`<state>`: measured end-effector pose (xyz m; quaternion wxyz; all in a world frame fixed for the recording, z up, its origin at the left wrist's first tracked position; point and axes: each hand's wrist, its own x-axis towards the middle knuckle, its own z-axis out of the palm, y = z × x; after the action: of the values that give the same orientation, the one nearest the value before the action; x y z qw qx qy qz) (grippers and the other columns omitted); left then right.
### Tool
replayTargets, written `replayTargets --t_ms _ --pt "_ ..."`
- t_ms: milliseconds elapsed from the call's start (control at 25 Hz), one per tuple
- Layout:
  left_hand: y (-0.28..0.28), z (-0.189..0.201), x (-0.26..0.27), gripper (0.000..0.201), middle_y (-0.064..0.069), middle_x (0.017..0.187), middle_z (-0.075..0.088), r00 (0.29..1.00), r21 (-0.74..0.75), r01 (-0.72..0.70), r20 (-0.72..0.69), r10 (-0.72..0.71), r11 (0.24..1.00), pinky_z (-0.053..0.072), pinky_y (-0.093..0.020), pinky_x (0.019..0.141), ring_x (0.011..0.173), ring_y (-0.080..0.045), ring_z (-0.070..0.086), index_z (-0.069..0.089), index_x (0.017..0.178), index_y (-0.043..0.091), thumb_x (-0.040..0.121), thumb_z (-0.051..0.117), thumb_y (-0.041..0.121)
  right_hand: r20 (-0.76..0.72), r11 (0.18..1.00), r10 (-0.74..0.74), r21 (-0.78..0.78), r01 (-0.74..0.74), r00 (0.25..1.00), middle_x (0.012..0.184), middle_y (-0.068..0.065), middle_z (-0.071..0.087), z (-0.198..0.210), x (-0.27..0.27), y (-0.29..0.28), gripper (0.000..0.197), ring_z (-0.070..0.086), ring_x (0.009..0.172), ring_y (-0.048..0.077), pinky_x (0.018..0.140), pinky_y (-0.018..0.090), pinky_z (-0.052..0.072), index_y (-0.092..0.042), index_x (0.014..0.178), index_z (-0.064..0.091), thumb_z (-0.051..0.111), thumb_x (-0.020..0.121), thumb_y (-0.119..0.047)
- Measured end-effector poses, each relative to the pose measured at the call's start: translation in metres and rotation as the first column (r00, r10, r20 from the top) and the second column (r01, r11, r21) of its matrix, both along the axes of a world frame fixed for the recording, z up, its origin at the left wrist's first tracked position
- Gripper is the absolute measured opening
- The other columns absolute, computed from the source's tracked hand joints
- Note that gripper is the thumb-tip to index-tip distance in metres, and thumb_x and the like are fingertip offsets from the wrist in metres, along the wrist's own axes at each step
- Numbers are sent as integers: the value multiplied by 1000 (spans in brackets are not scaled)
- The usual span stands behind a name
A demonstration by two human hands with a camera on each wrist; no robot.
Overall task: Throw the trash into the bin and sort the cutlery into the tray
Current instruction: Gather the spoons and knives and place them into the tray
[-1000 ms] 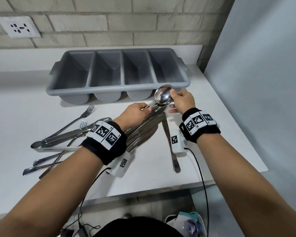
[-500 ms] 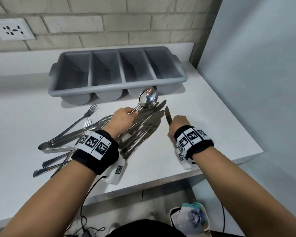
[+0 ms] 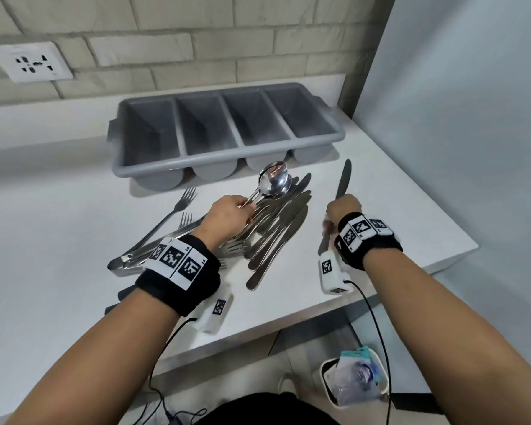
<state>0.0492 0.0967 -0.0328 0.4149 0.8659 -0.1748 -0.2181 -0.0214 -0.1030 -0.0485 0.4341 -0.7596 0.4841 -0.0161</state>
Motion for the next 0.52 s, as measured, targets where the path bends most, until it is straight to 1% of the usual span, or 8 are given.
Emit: replayTargets --t_ms 40,80,160,200,280,320,400,520 --pt "2 0 0 22 2 63 54 1000 -6 5 2 -5 1000 33 -23 47 51 -15 44 63 87 11 94 48 25 62 997 -74 19 73 995 127 27 56 0 3 3 9 62 74 33 60 28 55 -4 87 50 43 92 0" --pt "5 -1 1 21 2 62 53 1000 -13 11 0 -11 1000 32 -23 47 50 -15 43 62 85 11 94 48 24 109 993 -118 21 117 987 129 28 55 1 6 8 11 63 79 34 63 32 54 0 101 49 43 92 1" --pt "9 -2 1 21 1 62 53 1000 -24 21 -11 -21 999 31 -23 47 47 -13 41 62 85 11 95 48 23 84 994 -111 12 111 990 135 24 50 -4 12 22 36 58 112 36 84 35 50 6 126 39 46 93 -5" --pt "11 -2 2 21 1 62 53 999 -29 25 -19 -26 999 31 -22 47 46 -13 40 63 87 11 95 48 23 61 993 -107 50 104 992 132 22 52 -6 13 31 44 56 115 34 84 33 49 7 131 36 50 92 -9" --pt "14 -3 3 21 2 63 54 999 -37 27 -30 -28 999 32 -22 47 46 -13 40 64 91 10 95 48 23 -2 987 -88 137 87 996 113 14 59 -13 13 50 56 60 100 27 71 27 49 9 128 40 62 84 -18" --pt "15 -3 3 20 2 63 54 999 -40 27 -31 -29 999 33 -22 47 46 -14 41 64 92 10 95 48 22 -33 985 -83 151 87 996 109 9 62 -18 17 56 63 61 95 24 70 26 51 8 126 42 69 79 -23" --pt "18 -5 3 21 1 63 54 999 -42 34 -34 -36 999 35 -23 50 50 -20 42 64 91 9 95 48 21 -114 991 -53 113 66 992 114 8 65 -22 21 69 81 65 99 23 83 28 54 3 127 43 79 65 -35" --pt "20 -9 5 26 -7 73 59 998 -46 36 -45 -38 998 38 -27 67 57 -22 44 65 95 2 94 50 22 -271 1000 4 -17 -9 962 125 10 55 -23 27 83 96 56 118 26 100 35 49 -1 130 37 84 57 -41"
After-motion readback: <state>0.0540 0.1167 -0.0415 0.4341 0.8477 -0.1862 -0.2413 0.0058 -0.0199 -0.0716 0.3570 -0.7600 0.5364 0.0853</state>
